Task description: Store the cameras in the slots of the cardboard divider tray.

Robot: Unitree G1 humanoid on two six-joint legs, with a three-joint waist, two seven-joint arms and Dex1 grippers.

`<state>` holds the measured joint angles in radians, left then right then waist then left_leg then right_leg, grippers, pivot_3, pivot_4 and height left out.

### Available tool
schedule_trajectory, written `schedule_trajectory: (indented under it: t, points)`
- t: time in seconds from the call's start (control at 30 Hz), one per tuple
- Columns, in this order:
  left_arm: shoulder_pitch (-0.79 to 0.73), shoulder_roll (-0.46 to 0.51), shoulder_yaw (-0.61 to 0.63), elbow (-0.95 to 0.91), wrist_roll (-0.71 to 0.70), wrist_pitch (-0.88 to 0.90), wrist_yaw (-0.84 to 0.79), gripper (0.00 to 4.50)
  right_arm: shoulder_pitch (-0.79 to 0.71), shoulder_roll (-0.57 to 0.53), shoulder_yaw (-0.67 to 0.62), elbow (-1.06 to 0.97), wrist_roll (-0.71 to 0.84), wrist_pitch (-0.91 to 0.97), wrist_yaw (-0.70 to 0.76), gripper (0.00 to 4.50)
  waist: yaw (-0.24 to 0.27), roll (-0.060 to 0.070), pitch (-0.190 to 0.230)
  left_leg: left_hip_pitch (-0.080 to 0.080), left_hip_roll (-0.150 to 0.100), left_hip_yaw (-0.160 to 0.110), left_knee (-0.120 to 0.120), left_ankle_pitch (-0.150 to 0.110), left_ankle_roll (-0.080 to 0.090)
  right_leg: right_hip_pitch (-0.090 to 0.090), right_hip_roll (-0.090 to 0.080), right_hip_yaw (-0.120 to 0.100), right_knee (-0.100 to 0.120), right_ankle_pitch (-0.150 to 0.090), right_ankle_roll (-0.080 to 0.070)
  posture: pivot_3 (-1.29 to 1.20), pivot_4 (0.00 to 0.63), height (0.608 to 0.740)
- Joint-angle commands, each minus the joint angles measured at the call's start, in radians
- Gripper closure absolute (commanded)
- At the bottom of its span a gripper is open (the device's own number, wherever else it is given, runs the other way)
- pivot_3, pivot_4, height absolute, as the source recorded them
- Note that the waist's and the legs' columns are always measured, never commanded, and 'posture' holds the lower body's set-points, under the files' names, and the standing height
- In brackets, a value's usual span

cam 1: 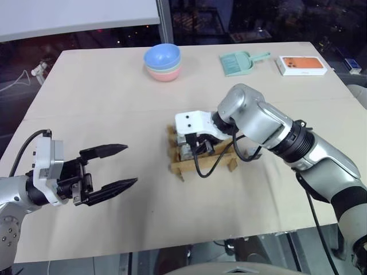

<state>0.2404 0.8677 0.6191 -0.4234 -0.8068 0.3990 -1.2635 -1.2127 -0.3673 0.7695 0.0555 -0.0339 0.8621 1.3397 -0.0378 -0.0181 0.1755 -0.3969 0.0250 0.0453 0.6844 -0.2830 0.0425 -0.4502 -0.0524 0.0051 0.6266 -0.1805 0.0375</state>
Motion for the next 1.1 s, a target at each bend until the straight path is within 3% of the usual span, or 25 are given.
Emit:
schedule_trajectory:
  t: [0.03,0.4,0.6,0.77,0.87,1.1]
  points:
    - [-0.002,0.011,0.020,-0.018,-0.004,-0.008,0.004,0.00,0.003,-0.002,-0.002,-0.019,-0.009,0.008,-0.018,3.86,0.000,0.000,0.000,0.000,0.000,0.000,0.000,0.000,0.000,0.000,0.000,0.000,0.000,0.000,0.000,0.00,0.150,0.740]
    - [0.003,0.035,0.009,-0.010,0.025,0.013,0.014,0.00,0.021,0.015,-0.014,-0.006,-0.001,-0.019,-0.051,3.86,0.000,0.000,0.000,0.000,0.000,0.000,0.000,0.000,0.000,0.000,0.000,0.000,0.000,0.000,0.000,0.00,0.150,0.740]
    - [-0.008,0.047,0.009,-0.003,0.023,0.018,0.005,0.00,0.014,0.021,-0.072,-0.026,0.044,0.039,-0.058,1.03,-0.001,0.000,0.000,0.000,0.000,-0.001,0.000,0.000,0.000,0.000,0.000,-0.001,0.000,0.000,0.000,0.00,0.150,0.740]
    - [-0.024,0.057,0.006,0.004,0.015,0.029,-0.001,0.00,0.052,-0.067,-0.279,-0.113,0.196,0.125,-0.025,1.03,0.005,0.000,0.000,-0.001,0.000,-0.001,0.000,0.000,0.000,0.000,0.000,-0.002,0.000,0.000,0.000,0.00,0.150,0.740]
    - [-0.039,0.059,-0.008,0.008,0.018,0.031,-0.008,0.00,0.158,-0.163,-0.431,-0.160,0.285,0.091,-0.014,1.03,0.014,-0.001,-0.001,-0.001,0.000,-0.003,0.000,0.000,0.000,0.002,-0.001,-0.003,-0.001,0.000,0.000,0.00,0.150,0.740]
    - [-0.089,0.075,-0.044,0.046,0.029,0.026,-0.033,0.00,0.472,-0.453,-0.657,-0.105,0.302,-0.378,0.097,1.03,0.027,0.000,0.001,-0.001,-0.001,0.000,0.000,0.000,0.001,0.002,-0.001,-0.003,-0.002,0.000,0.001,0.00,0.150,0.740]
